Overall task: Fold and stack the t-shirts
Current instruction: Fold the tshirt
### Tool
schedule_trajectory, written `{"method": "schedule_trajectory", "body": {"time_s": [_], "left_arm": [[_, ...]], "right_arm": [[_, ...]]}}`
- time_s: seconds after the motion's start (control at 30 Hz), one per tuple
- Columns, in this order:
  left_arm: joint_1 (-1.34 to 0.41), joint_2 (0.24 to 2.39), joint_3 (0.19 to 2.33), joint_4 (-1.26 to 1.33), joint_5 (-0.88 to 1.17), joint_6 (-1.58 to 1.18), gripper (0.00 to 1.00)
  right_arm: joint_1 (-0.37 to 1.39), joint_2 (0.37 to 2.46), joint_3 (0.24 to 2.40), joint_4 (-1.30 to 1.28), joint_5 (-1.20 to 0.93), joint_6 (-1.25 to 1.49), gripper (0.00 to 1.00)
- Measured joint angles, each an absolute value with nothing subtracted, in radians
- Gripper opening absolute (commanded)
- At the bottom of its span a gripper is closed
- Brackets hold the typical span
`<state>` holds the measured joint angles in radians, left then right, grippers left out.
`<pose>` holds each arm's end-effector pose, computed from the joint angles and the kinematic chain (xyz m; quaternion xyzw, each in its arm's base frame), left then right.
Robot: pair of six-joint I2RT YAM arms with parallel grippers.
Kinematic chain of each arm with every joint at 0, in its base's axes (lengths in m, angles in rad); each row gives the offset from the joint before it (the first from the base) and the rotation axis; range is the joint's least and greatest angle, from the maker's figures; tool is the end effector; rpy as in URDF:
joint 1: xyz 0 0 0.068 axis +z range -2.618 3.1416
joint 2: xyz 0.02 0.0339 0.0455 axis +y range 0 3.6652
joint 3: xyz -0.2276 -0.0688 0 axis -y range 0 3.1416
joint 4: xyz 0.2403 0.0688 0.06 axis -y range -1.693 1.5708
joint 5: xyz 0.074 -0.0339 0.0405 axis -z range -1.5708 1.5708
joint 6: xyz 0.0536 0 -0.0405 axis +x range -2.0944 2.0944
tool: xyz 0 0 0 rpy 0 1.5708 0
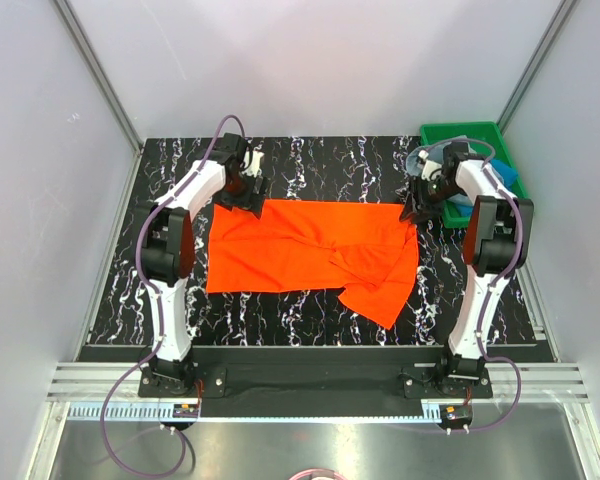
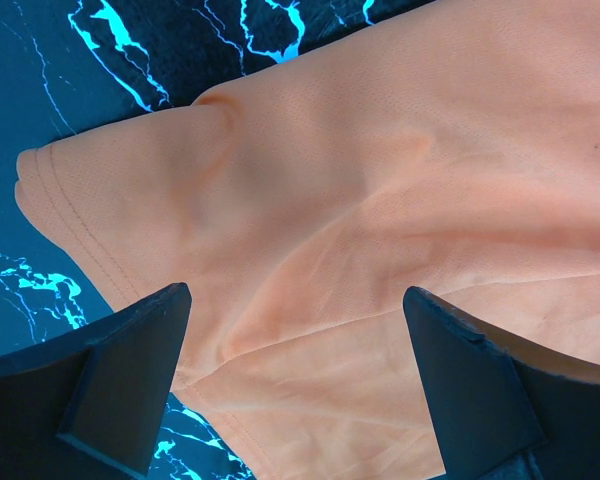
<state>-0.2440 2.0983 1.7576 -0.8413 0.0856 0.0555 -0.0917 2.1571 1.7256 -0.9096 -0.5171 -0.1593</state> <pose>0.4156 -0.1082 0.1685 0.1544 0.9681 -0.0600 0.1882 0.4174 -0.0118 0.1397 -0.0617 0.9589 0.2381 0.1417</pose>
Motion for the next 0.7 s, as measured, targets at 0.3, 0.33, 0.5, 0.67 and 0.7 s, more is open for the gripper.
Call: {"method": "schedule_trajectory", "body": {"time_s": [0.3, 0.33, 0.5, 0.67, 0.7], "left_arm": [[-0.244, 2.1, 1.758, -0.841, 0.074, 0.056, 0.95], [-0.244, 2.102, 1.758, -0.841, 0.074, 0.056, 0.95], [-0.245, 2.116, 1.759, -0.841, 0.074, 0.056, 0.95], [-0.252, 2.119, 1.759, -0.841, 0.074, 0.056, 0.95], [-0.253, 2.119, 1.759, -0.841, 0.073, 0.056, 0.95]], "right_arm": [[-0.093, 2.204, 1.716, -0.91, -0.516, -0.16, 0.48], [-0.093, 2.204, 1.713, -0.91, -0.516, -0.16, 0.47], [-0.093, 2.204, 1.7, -0.909, -0.516, -0.163, 0.26], [-0.093, 2.204, 1.701, -0.909, -0.516, -0.16, 0.14], [-0.093, 2.204, 1.703, -0.909, -0.516, -0.16, 0.13]]}}
